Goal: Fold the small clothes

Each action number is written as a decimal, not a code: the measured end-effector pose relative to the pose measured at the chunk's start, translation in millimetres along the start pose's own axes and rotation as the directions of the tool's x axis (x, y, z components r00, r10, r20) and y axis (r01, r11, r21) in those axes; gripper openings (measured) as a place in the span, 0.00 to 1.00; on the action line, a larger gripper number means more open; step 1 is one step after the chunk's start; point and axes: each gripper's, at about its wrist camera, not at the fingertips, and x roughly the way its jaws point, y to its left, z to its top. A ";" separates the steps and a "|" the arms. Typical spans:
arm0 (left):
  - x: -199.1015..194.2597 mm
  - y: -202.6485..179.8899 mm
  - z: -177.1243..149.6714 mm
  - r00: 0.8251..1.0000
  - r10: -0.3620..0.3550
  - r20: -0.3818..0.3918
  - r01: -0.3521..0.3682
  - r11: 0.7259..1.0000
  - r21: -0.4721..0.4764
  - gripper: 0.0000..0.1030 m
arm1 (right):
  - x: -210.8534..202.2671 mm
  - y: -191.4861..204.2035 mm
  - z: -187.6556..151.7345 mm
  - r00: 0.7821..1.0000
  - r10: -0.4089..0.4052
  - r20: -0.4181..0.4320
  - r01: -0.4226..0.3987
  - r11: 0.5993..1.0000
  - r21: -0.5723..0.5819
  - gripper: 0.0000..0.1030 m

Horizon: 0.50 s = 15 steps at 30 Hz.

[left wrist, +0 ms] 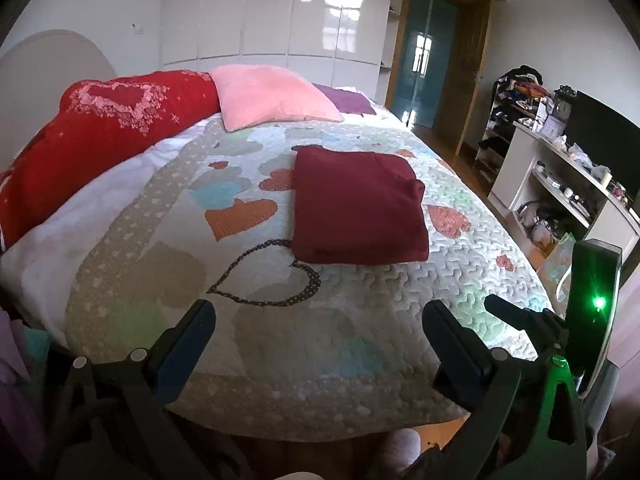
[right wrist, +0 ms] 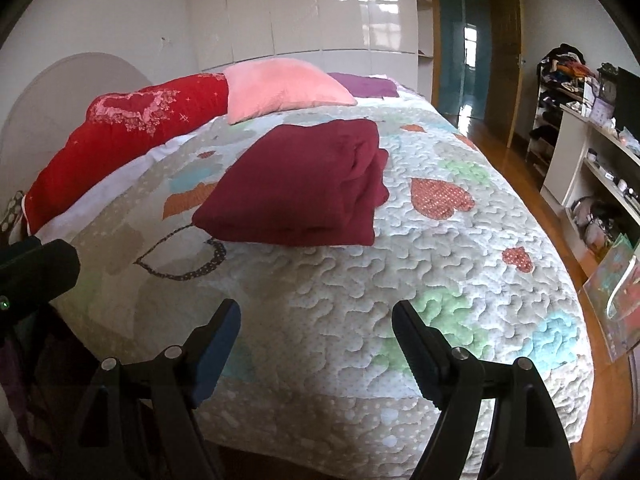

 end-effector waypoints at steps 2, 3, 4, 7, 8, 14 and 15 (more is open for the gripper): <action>1.8 1.1 -0.3 1.000 -0.007 -0.011 0.007 1.000 -0.003 1.00 | 1.1 -4.2 -0.9 1.000 -0.008 -0.008 0.008 1.000 0.017 0.81; 2.4 1.6 -0.3 1.000 -0.008 -0.015 0.008 1.000 -0.005 1.00 | 2.4 -7.5 -1.4 1.000 -0.010 -0.015 0.011 0.999 0.034 0.81; 2.9 1.6 -0.4 1.000 -0.010 -0.019 0.010 1.000 -0.006 1.00 | 3.3 -9.8 -1.6 1.000 -0.010 -0.021 0.011 0.999 0.047 0.81; 4.1 2.3 -0.7 0.999 -0.019 -0.028 0.018 1.000 -0.009 1.00 | 7.5 -15.9 -2.5 0.999 -0.009 -0.043 0.013 0.996 0.086 0.81; 4.6 2.3 -0.9 0.999 -0.020 -0.031 0.020 1.000 -0.009 1.00 | 8.4 -16.9 -2.9 0.999 -0.009 -0.048 0.013 0.996 0.093 0.81; 10.5 4.8 -2.4 0.998 -0.031 -0.062 0.030 0.999 -0.019 1.00 | 11.1 -13.7 -4.8 0.998 -0.009 -0.062 0.015 0.996 0.084 0.82; 10.8 5.5 -2.6 0.997 -0.032 -0.064 0.031 0.999 -0.022 1.00 | 11.9 -12.5 -5.3 0.998 -0.009 -0.066 0.014 0.997 0.079 0.82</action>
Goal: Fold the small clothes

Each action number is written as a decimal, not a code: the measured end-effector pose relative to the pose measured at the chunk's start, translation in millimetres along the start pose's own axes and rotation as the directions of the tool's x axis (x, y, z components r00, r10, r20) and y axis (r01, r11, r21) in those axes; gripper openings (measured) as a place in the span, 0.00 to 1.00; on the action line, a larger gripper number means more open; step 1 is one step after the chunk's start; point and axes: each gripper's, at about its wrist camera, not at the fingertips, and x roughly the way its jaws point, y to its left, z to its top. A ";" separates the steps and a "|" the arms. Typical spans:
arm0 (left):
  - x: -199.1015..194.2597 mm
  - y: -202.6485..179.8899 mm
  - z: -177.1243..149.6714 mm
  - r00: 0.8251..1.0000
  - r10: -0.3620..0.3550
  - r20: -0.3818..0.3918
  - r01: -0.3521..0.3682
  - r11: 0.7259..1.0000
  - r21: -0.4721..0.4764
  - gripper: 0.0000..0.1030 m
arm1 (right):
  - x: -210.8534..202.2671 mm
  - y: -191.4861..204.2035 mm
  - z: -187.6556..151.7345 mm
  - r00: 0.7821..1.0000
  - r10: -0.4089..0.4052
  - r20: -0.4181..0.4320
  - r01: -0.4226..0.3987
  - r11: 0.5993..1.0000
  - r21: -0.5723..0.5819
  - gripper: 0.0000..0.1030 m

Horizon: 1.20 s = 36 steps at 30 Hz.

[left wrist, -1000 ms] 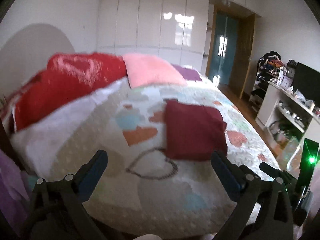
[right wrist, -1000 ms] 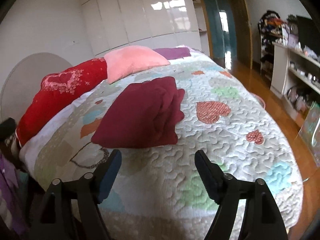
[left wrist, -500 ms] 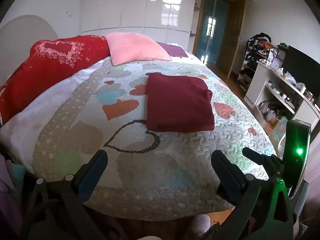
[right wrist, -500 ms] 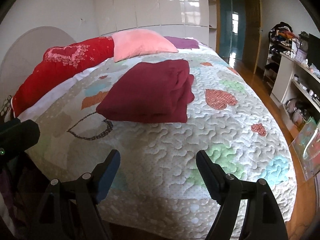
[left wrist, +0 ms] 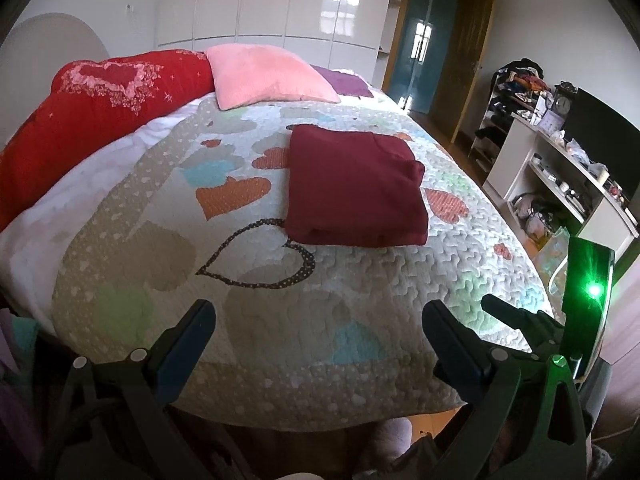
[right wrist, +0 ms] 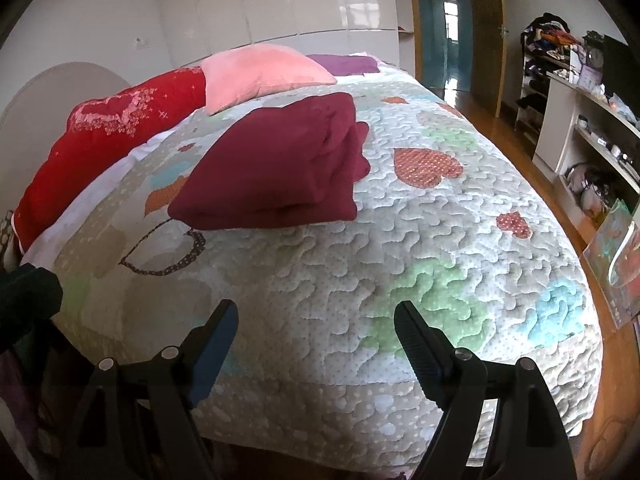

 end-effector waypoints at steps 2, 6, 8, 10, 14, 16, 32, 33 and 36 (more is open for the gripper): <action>-0.2 0.6 0.1 1.000 -0.001 -0.001 0.001 1.000 -0.002 1.00 | 1.3 2.2 -1.6 1.000 0.001 -0.006 -0.001 1.000 -0.005 0.82; -0.4 0.5 0.1 1.000 -0.003 0.000 0.003 1.000 0.000 1.00 | 3.2 4.4 -3.4 1.000 -0.001 -0.016 0.001 1.000 -0.010 0.83; -0.4 0.5 0.2 1.000 -0.005 -0.001 0.005 1.000 0.001 1.00 | 4.2 4.5 -3.4 1.000 -0.002 -0.019 0.002 1.000 -0.010 0.83; 0.1 0.9 0.2 1.000 -0.006 -0.003 0.006 1.000 0.000 1.00 | 4.5 5.1 -3.9 1.000 -0.003 -0.021 0.002 1.000 -0.010 0.83; 0.0 0.5 -0.5 1.000 -0.005 -0.006 0.005 1.000 -0.004 1.00 | 4.8 8.4 -5.1 1.000 -0.008 -0.020 0.008 1.000 -0.024 0.83; 0.4 -0.1 -1.2 1.000 -0.006 -0.008 0.006 1.000 -0.006 1.00 | 5.6 10.0 -5.8 1.000 -0.011 -0.020 0.010 0.999 -0.039 0.83; 4.3 2.9 -3.9 1.000 -0.006 -0.031 0.006 1.000 -0.022 1.00 | 11.7 7.9 -9.1 0.998 -0.012 -0.055 0.011 0.999 -0.030 0.84; 4.7 3.0 -4.1 0.999 -0.006 -0.032 0.006 1.000 -0.023 1.00 | 11.8 8.7 -9.5 0.998 -0.013 -0.056 0.011 0.999 -0.033 0.84; 5.3 3.7 -4.0 0.999 -0.008 -0.038 0.007 1.000 -0.027 1.00 | 13.6 10.3 -10.8 0.998 -0.013 -0.066 0.010 0.999 -0.038 0.84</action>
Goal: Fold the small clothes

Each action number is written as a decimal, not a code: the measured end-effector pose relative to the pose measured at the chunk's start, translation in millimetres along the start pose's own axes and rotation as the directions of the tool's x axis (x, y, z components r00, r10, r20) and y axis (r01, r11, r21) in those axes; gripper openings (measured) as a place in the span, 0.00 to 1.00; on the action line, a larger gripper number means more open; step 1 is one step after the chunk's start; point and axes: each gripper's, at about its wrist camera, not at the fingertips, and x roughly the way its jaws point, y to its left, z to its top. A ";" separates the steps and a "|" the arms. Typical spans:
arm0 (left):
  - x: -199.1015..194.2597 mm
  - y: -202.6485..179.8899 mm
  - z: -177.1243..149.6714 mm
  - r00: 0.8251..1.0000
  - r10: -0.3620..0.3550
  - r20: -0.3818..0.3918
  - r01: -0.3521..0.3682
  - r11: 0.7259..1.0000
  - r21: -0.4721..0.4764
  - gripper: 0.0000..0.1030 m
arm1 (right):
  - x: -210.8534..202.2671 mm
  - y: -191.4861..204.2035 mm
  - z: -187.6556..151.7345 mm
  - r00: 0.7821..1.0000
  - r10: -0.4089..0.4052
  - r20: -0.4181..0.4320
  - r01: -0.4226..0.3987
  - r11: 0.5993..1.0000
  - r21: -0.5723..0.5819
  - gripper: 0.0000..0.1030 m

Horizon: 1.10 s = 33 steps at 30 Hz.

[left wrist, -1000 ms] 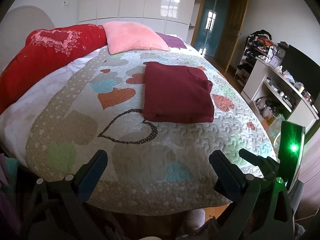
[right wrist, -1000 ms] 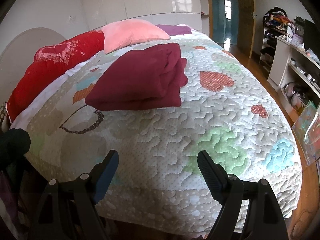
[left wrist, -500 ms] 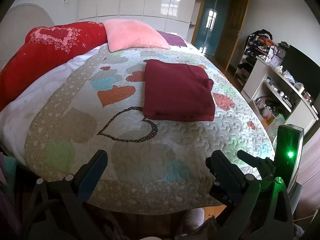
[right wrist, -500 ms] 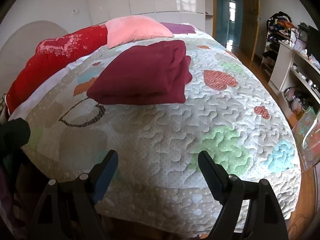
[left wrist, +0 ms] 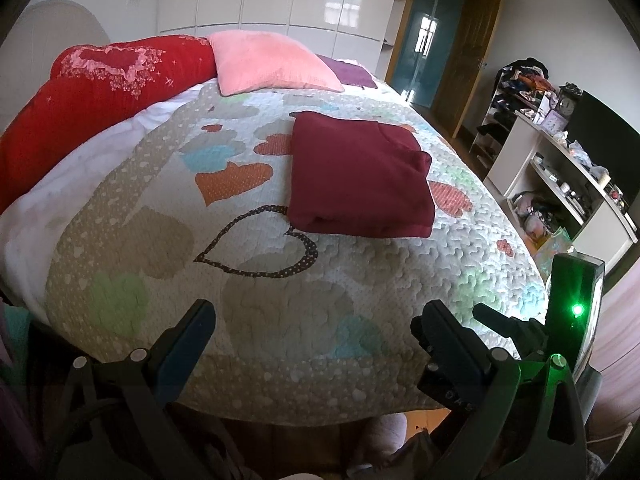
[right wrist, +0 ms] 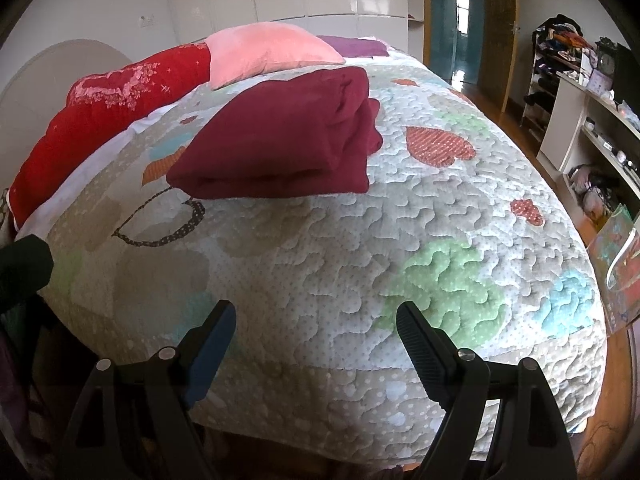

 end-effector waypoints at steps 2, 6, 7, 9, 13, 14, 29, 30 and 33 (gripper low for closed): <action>0.9 0.7 -0.6 1.000 -0.001 -0.005 0.001 1.000 -0.004 1.00 | 1.5 -0.3 -0.7 1.000 0.001 -0.007 -0.001 1.000 0.001 0.84; 2.9 2.3 -0.9 1.000 -0.003 -0.016 0.002 1.000 -0.012 1.00 | 3.9 -0.5 -1.7 1.000 0.001 -0.017 -0.001 1.000 0.005 0.84; 3.3 2.6 -1.2 1.000 -0.003 -0.018 0.002 1.000 -0.013 1.00 | 4.6 -0.9 -2.2 1.000 0.001 -0.019 -0.001 1.000 0.007 0.84; 3.9 2.9 -1.5 1.000 -0.002 -0.021 0.002 1.000 -0.015 1.00 | 5.8 -1.3 -2.9 1.000 0.001 -0.024 -0.001 1.000 0.009 0.84; 5.2 3.3 -1.9 1.000 -0.003 -0.029 0.003 1.000 -0.018 1.00 | 8.7 -0.6 -4.8 0.999 0.000 -0.039 0.000 1.000 0.009 0.84; 5.9 3.6 -1.8 0.999 -0.004 -0.032 0.003 1.000 -0.019 1.00 | 9.6 -0.4 -5.2 0.999 0.000 -0.043 0.000 1.000 0.009 0.84; 12.6 6.6 -3.8 0.998 -0.009 -0.065 0.007 0.999 -0.035 1.00 | 19.4 -0.3 -9.7 0.996 -0.006 -0.084 0.007 1.000 0.012 0.86; 12.7 6.7 -3.8 0.998 -0.009 -0.066 0.006 0.999 -0.034 1.00 | 19.6 -0.2 -9.9 0.996 -0.006 -0.084 0.007 1.000 0.010 0.87; 13.3 7.0 -4.0 0.998 -0.010 -0.069 0.007 0.999 -0.036 1.00 | 20.2 1.1 -10.1 0.996 -0.008 -0.085 0.009 1.000 0.010 0.87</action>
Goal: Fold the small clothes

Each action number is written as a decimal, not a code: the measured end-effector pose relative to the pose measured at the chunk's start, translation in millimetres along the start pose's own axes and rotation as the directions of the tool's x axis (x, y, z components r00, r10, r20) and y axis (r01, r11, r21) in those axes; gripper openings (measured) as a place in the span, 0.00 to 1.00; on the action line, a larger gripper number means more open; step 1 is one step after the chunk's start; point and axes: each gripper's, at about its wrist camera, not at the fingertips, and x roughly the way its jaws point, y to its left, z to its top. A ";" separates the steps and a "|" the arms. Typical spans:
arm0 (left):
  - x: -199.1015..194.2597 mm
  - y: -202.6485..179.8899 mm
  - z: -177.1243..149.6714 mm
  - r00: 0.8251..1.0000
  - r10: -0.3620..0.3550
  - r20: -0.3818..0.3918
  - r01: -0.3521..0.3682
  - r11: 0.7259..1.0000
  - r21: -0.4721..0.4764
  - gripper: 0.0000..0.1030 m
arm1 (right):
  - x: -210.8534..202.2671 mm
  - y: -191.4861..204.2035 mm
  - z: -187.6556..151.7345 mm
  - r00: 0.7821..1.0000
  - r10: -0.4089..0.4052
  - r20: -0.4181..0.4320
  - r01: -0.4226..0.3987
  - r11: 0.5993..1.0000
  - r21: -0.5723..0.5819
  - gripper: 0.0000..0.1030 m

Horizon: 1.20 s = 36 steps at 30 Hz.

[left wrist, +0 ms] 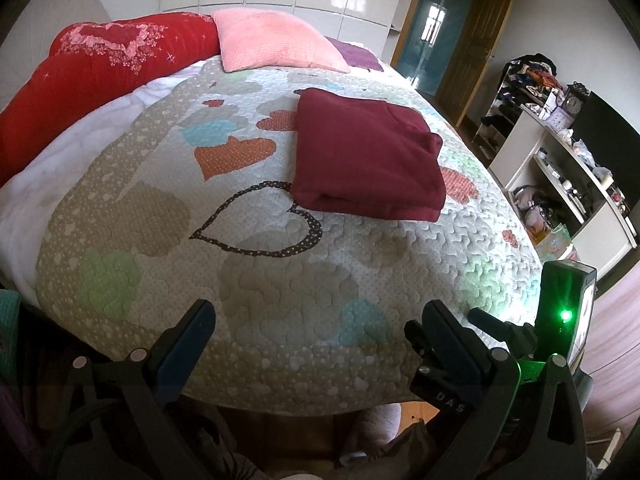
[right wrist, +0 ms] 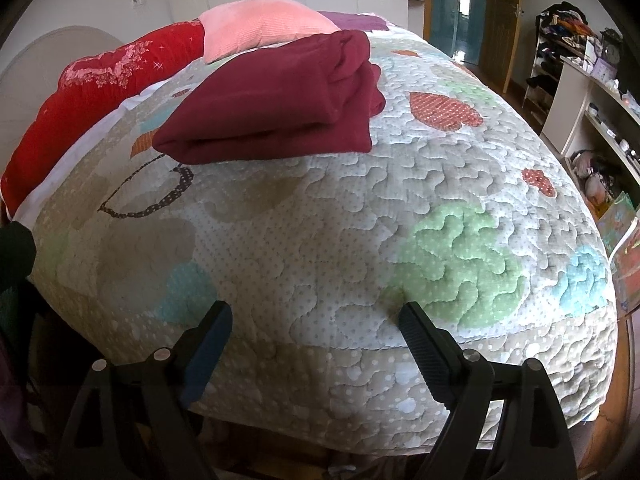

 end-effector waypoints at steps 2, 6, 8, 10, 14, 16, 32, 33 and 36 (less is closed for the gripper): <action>0.7 -0.1 -1.0 1.000 0.001 -0.002 -0.001 1.000 -0.002 1.00 | 0.5 -0.9 0.4 1.000 0.001 0.000 -0.001 1.000 0.000 0.87; 1.2 0.2 -0.9 1.000 0.000 -0.002 0.000 1.000 -0.002 1.00 | 0.5 -0.9 0.4 1.000 0.001 0.000 -0.001 1.000 -0.001 0.87; 1.1 0.3 -0.8 1.000 0.000 -0.002 0.000 1.000 -0.002 1.00 | 0.6 -0.9 0.4 1.000 0.001 0.000 -0.001 1.000 -0.001 0.87; 1.2 0.5 -0.7 1.000 0.001 -0.001 -0.001 1.000 -0.003 1.00 | 0.7 -0.9 0.4 1.000 0.001 -0.001 -0.001 1.000 -0.001 0.87; 1.5 1.1 -0.4 1.000 0.000 -0.003 0.000 1.000 -0.002 1.00 | 0.7 -0.8 0.5 1.000 0.000 -0.001 0.000 1.000 -0.001 0.88; 1.7 1.4 -0.9 1.000 0.000 -0.004 0.000 1.000 -0.004 1.00 | 0.8 -0.8 0.6 1.000 0.000 -0.001 0.000 1.000 -0.002 0.88; 2.7 3.4 -4.6 1.000 -0.003 -0.004 0.003 1.000 -0.013 1.00 | -32.7 -19.1 7.8 0.976 -0.098 0.193 0.086 0.994 0.071 0.89; 3.7 3.1 -5.0 1.000 -0.003 -0.006 0.003 1.000 -0.011 1.00 | -37.2 -21.8 8.0 0.970 -0.107 0.218 0.092 0.993 0.078 0.89; 8.4 0.7 -5.4 1.000 0.003 -0.017 -0.003 1.000 -0.007 1.00 | -41.9 -21.9 6.9 0.959 -0.120 0.255 0.105 0.992 0.072 0.89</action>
